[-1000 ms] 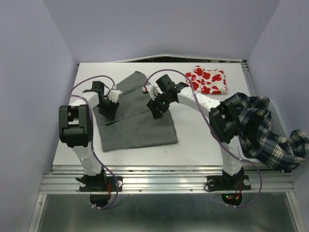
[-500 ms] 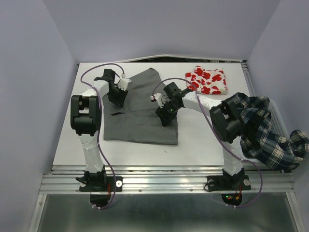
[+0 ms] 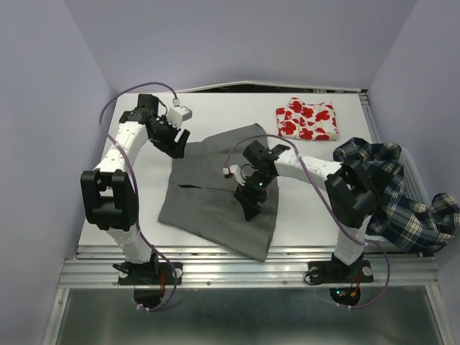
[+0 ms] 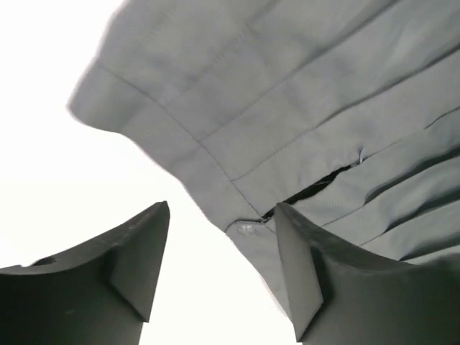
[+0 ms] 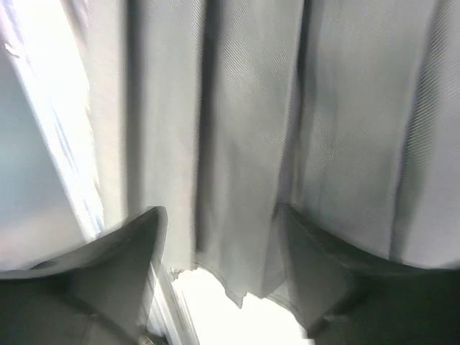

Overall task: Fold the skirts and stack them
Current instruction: Fold the skirt

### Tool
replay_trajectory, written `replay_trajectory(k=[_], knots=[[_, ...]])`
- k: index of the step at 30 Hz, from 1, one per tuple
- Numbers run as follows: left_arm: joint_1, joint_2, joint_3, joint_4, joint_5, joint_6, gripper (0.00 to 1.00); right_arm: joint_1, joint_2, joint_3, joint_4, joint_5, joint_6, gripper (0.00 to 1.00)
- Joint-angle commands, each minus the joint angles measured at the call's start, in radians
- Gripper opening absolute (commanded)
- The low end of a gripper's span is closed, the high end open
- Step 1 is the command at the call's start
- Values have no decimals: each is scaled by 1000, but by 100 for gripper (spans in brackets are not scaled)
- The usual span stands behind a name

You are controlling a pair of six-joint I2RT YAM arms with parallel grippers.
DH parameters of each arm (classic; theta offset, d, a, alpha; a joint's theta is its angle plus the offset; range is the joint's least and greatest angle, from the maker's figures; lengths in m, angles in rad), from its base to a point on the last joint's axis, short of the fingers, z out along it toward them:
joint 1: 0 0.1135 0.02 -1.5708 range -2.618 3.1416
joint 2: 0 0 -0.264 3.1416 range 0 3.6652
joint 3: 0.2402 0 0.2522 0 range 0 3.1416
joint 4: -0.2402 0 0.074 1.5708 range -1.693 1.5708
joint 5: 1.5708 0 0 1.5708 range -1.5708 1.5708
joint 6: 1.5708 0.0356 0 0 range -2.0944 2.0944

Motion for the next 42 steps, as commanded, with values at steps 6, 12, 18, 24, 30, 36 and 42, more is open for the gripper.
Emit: replay_trajectory(k=[6, 12, 18, 24, 30, 36, 42], knots=[[53, 45, 287, 15, 4, 165, 99, -193, 132, 697, 9, 140, 50, 100], [56, 388, 623, -144, 142, 222, 85, -329, 538, 1283, -85, 245, -227, 99], [56, 517, 705, -171, 225, 285, 79, -350, 559, 999, 257, 279, -396, 100], [53, 541, 639, -157, 203, 303, 79, -359, 625, 993, 254, 179, -399, 100], [53, 544, 558, -157, 139, 337, 77, -359, 662, 939, 210, 168, -487, 80], [53, 576, 547, -201, 131, 363, 51, -359, 663, 920, 121, 161, -565, 58], [55, 553, 506, -143, 144, 310, 17, -359, 712, 1007, 173, 222, -482, 1]])
